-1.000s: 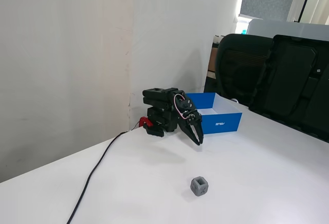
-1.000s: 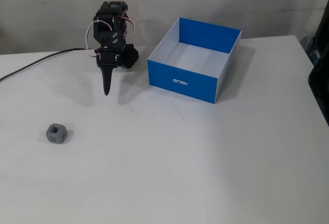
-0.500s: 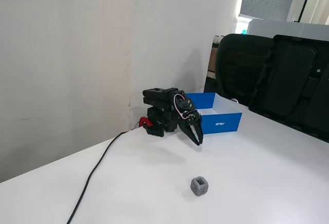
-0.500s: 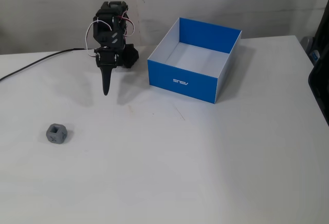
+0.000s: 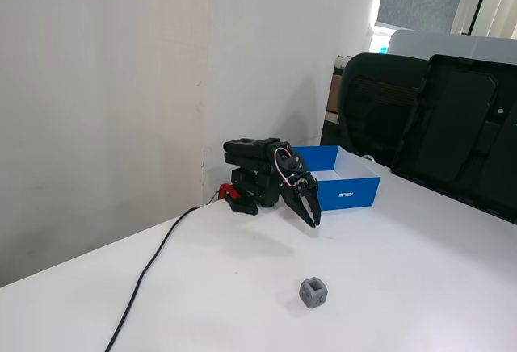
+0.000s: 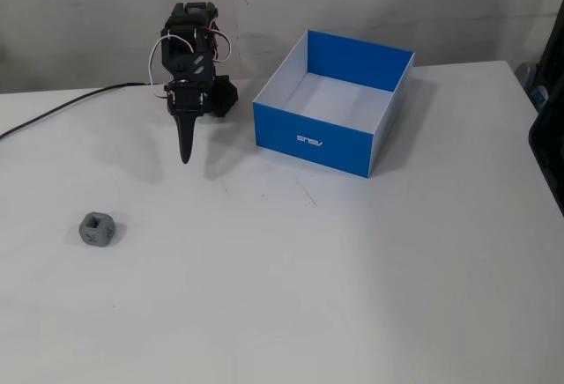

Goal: Grasp the gray block and put it in the box.

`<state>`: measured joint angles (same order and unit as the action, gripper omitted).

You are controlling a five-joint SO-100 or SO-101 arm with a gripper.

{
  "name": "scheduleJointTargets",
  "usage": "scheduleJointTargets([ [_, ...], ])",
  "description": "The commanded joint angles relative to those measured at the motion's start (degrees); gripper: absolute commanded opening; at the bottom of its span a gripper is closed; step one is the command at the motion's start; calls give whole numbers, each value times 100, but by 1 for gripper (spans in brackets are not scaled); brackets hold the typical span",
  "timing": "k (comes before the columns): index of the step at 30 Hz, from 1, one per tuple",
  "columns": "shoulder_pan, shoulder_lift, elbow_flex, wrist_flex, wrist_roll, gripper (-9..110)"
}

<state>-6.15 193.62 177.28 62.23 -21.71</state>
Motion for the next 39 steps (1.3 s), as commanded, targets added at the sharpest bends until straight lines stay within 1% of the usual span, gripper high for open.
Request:
scheduleJointTargets([
  [1, 79, 88, 369, -105, -53, 0],
  [25, 132, 88, 369, -97, -79, 0],
  [27, 79, 88, 360, -97, 53, 0],
  [30, -246, 88, 264, -158, 562, 0],
  [39, -545, 79, -659, 343, 1072, 0],
])
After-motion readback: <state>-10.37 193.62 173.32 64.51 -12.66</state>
